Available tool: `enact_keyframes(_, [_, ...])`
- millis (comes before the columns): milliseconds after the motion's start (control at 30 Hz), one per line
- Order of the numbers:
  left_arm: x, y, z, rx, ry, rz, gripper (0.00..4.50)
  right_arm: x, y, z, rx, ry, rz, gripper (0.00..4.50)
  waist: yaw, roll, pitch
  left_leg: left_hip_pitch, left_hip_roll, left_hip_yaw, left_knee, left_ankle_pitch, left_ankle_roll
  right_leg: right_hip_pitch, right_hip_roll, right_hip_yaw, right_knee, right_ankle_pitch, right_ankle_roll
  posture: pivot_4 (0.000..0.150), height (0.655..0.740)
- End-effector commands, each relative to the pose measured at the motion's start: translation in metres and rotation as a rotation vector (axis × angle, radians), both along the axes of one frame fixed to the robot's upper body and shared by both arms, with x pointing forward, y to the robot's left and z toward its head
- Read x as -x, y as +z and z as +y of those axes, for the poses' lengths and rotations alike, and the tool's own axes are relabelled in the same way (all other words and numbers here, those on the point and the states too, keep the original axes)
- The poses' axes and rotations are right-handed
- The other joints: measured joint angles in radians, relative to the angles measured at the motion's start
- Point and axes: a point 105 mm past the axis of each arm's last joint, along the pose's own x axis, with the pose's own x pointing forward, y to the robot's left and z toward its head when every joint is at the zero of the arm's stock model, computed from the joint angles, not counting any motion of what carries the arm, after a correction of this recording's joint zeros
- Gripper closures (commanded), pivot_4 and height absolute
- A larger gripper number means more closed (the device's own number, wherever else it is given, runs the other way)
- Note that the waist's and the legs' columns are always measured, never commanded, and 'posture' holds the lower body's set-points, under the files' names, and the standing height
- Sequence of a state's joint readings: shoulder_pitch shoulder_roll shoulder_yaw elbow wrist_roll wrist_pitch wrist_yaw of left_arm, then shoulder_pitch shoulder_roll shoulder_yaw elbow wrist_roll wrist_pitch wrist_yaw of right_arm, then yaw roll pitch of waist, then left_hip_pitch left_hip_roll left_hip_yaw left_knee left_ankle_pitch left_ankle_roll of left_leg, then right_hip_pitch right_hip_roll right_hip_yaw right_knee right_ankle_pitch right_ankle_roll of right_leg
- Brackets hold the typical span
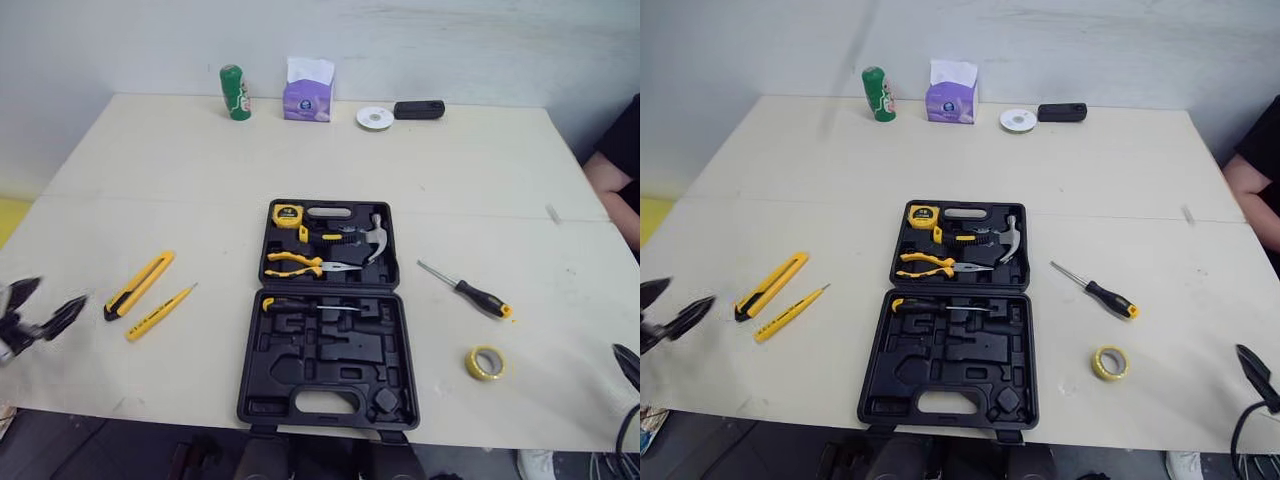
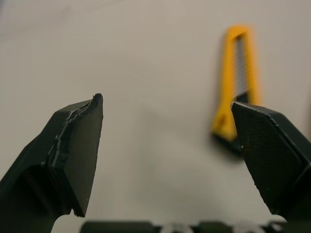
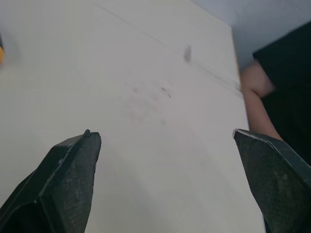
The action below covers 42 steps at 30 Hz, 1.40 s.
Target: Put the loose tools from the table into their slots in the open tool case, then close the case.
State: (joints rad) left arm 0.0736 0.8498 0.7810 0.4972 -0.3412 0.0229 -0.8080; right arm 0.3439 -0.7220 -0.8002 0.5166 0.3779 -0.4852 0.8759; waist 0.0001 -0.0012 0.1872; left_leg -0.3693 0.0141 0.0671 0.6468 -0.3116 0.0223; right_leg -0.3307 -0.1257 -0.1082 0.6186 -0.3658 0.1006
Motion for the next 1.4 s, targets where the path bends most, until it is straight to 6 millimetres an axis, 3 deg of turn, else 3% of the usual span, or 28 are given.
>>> enact_keyframes(33, [0.029,0.016,0.041,-0.024,0.228,-0.112,0.04,0.03,-0.003,-0.025,0.011,-0.163,-0.019,0.0,0.0,0.0,0.0,0.0,0.0,0.0,0.0,0.0,0.0,0.0,0.0,0.0,0.0,0.0,0.0,0.15,0.74])
enact_keyframes(100, [0.044,0.013,0.059,-0.017,0.347,-0.131,0.04,0.044,-0.011,-0.032,-0.004,-0.226,-0.007,0.0,-0.002,0.0,0.0,0.0,0.0,0.0,-0.001,-0.001,-0.001,-0.001,-0.001,0.0,0.0,0.0,0.0,0.15,0.74])
enact_keyframes(233, [0.053,0.011,0.071,-0.045,0.436,-0.136,0.04,0.058,-0.021,-0.038,-0.025,-0.297,-0.001,0.0,-0.005,0.0,0.0,-0.001,0.0,0.001,-0.002,-0.001,-0.001,-0.004,-0.001,0.001,0.002,0.0,-0.001,0.15,0.74])
enact_keyframes(500, [0.027,0.016,0.06,-0.024,0.375,-0.18,0.04,0.05,-0.026,-0.038,-0.024,-0.295,-0.007,0.0,-0.006,0.001,-0.001,-0.001,0.0,0.004,-0.002,-0.001,-0.002,-0.007,-0.001,0.004,0.004,0.0,-0.001,0.15,0.74])
enact_keyframes(567, [0.015,0.019,0.049,-0.019,0.309,-0.199,0.04,0.043,-0.022,-0.037,-0.024,-0.282,-0.025,0.0,-0.008,0.001,-0.001,-0.001,0.0,0.005,-0.002,0.0,-0.002,-0.008,-0.001,0.004,0.004,0.0,-0.001,0.15,0.74])
enact_keyframes(800, [-0.04,0.049,-0.032,0.034,-0.016,-0.337,0.04,0.002,-0.001,-0.01,-0.072,-0.127,-0.143,0.0,-0.012,0.0,-0.001,-0.001,0.0,0.006,-0.001,0.0,-0.003,-0.008,-0.001,0.005,0.007,0.0,-0.001,0.15,0.74])
enact_keyframes(867, [-0.056,0.061,-0.071,0.046,-0.165,-0.345,0.04,-0.022,0.015,0.009,-0.093,-0.019,-0.188,0.0,-0.011,0.001,-0.001,-0.001,0.0,0.006,-0.001,0.003,-0.007,-0.008,-0.001,0.004,0.007,0.0,-0.001,0.15,0.74])
enact_keyframes(933, [-0.062,0.065,-0.09,0.06,-0.241,-0.338,0.04,-0.035,0.026,0.024,-0.092,0.057,-0.202,0.0,-0.013,0.001,-0.001,-0.002,0.0,0.007,-0.001,0.006,-0.004,-0.008,-0.001,0.005,0.007,0.0,-0.001,0.15,0.74])
enact_keyframes(1000, [-0.07,0.072,-0.138,0.07,-0.449,-0.311,0.04,-0.059,0.045,0.049,-0.094,0.19,-0.207,0.0,-0.016,0.001,-0.001,-0.002,-0.001,0.008,-0.001,0.007,-0.002,-0.008,-0.001,0.005,0.007,0.0,0.0,0.15,0.74])
enact_keyframes(1067, [-0.069,0.072,-0.181,0.062,-0.638,-0.263,0.04,-0.075,0.053,0.069,-0.129,0.279,-0.163,0.0,-0.017,0.001,-0.001,-0.002,-0.001,0.008,-0.001,0.008,-0.002,-0.008,0.0,0.005,0.007,0.0,0.0,0.15,0.74])
enact_keyframes(1167, [-0.06,0.069,-0.228,0.078,-0.863,-0.203,0.04,-0.088,0.044,0.089,-0.18,0.348,0.026,0.0,-0.015,0.001,0.0,-0.002,-0.001,0.008,-0.001,0.008,-0.002,-0.008,-0.001,0.006,0.007,0.0,0.0,0.15,0.74])
enact_keyframes(1300, [-0.037,0.07,-0.278,0.075,-1.12,-0.151,0.04,-0.095,0.05,0.113,-0.189,0.469,0.15,0.0,-0.001,0.001,0.0,-0.003,0.0,0.008,-0.001,0.008,-0.002,-0.009,0.002,0.005,0.006,0.0,0.0,0.15,0.74])
enact_keyframes(1400, [-0.022,0.069,-0.296,0.062,-1.255,-0.099,0.04,-0.093,0.049,0.128,-0.221,0.564,0.267,0.0,0.0,0.003,0.001,-0.004,0.0,0.008,0.0,0.008,-0.001,-0.009,0.002,0.005,0.006,0.0,0.0,0.15,0.74])
